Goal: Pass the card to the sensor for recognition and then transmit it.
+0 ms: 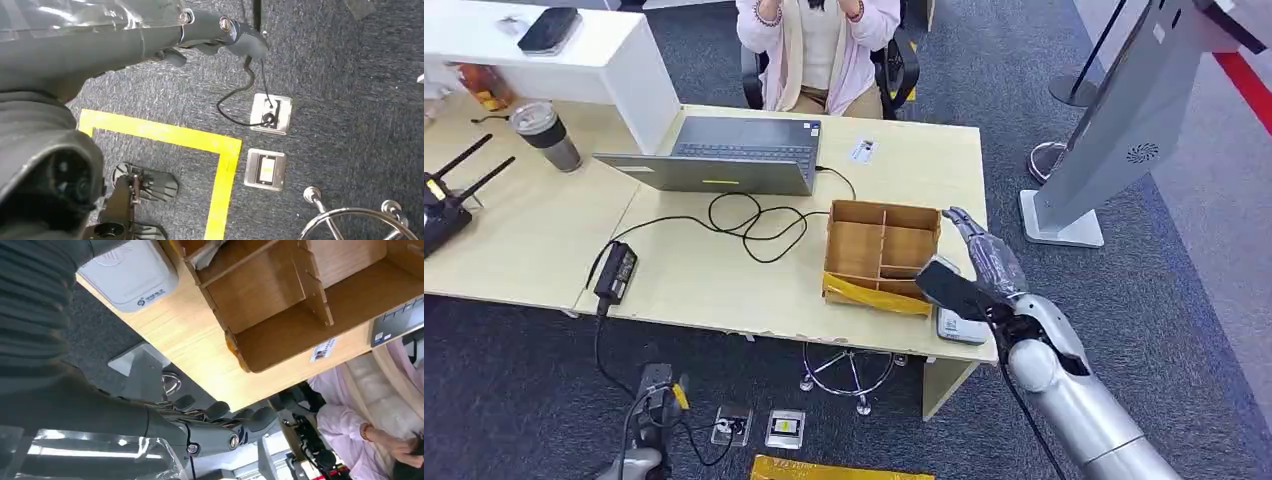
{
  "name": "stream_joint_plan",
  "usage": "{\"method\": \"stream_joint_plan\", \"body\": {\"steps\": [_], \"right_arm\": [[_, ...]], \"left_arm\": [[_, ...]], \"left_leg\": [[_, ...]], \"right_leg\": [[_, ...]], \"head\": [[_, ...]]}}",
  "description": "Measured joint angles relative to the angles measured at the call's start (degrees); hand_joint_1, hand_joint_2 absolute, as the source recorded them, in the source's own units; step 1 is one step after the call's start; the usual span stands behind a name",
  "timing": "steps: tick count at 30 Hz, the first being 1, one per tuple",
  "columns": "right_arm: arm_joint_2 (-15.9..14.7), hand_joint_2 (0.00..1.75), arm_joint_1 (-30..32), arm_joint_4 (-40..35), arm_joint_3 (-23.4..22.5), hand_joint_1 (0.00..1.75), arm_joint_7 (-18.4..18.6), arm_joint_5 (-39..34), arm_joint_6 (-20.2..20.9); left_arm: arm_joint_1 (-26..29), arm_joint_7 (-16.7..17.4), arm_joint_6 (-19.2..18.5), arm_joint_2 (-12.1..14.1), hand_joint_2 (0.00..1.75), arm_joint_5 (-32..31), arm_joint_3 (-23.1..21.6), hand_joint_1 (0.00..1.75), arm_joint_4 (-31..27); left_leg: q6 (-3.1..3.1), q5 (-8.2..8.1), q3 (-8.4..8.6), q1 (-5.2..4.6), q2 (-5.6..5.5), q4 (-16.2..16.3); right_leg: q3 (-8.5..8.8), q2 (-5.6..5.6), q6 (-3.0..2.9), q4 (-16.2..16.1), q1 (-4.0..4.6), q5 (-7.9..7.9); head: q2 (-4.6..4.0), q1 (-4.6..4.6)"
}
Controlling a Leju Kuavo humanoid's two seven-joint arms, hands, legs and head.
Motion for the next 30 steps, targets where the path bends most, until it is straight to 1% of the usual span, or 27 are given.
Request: {"method": "stream_joint_plan", "body": {"steps": [5,8,10,12,13,16,18,20,23,30], "right_arm": [[-2.21,1.75,2.05,-4.95,0.09,0.0,2.52,-0.64,1.2],[-3.71,1.75,3.95,-9.24,0.13,0.0,4.5,-2.09,2.03],[-4.09,1.75,5.17,-11.19,0.35,0.0,5.05,-2.32,1.99],[-4.11,1.75,6.11,-11.83,0.59,0.0,5.31,-1.16,0.9],[-4.09,1.75,6.55,-11.96,0.85,0.0,5.33,-0.17,0.01],[-3.72,1.75,7.72,-12.26,2.62,0.0,5.93,6.03,-5.39],[-3.24,1.75,8.3,-12.26,3.56,0.0,7.3,10.98,-8.7],[-2.84,1.75,8.74,-12.24,4.59,0.0,8.97,15.92,-10.87],[-2.43,1.75,9.37,-12.24,5.55,0.0,11.3,22.02,-11.3],[-1.9,1.75,10.28,-12.24,6.54,0.0,13.71,27.61,-10.88]], "left_arm": [[0.54,-0.04,0.33,0.0,0.0,0.04,0.09,0.0,0.0],[0.84,-0.17,1.31,-0.02,0.0,0.15,0.35,0.0,0.0],[1.13,-0.28,1.64,0.0,0.0,0.33,0.52,0.0,0.0],[1.27,-0.5,1.92,-0.02,0.0,0.57,0.59,0.0,0.0],[1.32,-0.57,1.97,-0.07,0.0,0.59,0.68,0.0,0.0],[1.53,-0.54,2.03,-0.13,0.0,0.61,0.98,0.0,0.0],[1.54,-0.57,2.05,-0.17,0.0,0.37,0.98,0.0,-0.02],[1.53,-0.57,2.03,-0.31,0.0,-0.11,0.98,0.0,-0.02],[1.4,-0.57,2.03,-0.52,0.0,-0.87,0.96,0.0,-0.04],[1.04,-0.54,1.97,-0.76,0.0,-1.88,0.83,0.0,-0.07]], "left_leg": [[0.0,0.0,0.0,0.0,0.0,0.0],[0.0,0.0,0.0,0.0,0.0,0.0],[0.0,-0.01,0.0,0.0,0.01,-0.01],[-0.01,-0.01,0.0,0.01,0.03,-0.01],[-0.01,-0.01,0.0,0.01,0.02,-0.01],[-0.01,-0.01,-0.01,0.02,0.01,-0.02],[-0.01,-0.01,-0.01,0.02,0.01,-0.02],[-0.01,-0.01,0.0,0.02,0.01,-0.02],[-0.01,-0.01,-0.01,0.02,0.02,-0.02],[-0.01,-0.01,0.0,0.01,0.02,-0.02]], "right_leg": [[0.0,0.0,0.0,-0.02,-0.01,0.0],[0.01,-0.01,0.0,-0.02,0.0,0.0],[0.0,0.0,0.0,-0.02,0.0,0.0],[0.01,0.0,0.0,-0.02,0.01,0.0],[0.01,0.0,0.0,-0.01,0.01,0.0],[0.01,-0.01,0.0,-0.01,0.02,0.0],[0.01,-0.01,0.0,-0.01,0.03,0.0],[0.01,0.0,0.0,-0.01,0.03,0.0],[0.01,-0.01,0.0,-0.01,0.02,0.0],[0.01,-0.01,0.0,-0.01,0.02,0.0]], "head": [[0.0,0.02],[0.0,0.0],[0.0,0.0],[0.0,0.0],[0.0,0.0],[0.0,0.0],[0.0,0.0],[0.0,0.0],[0.0,0.0],[0.0,0.0]]}}
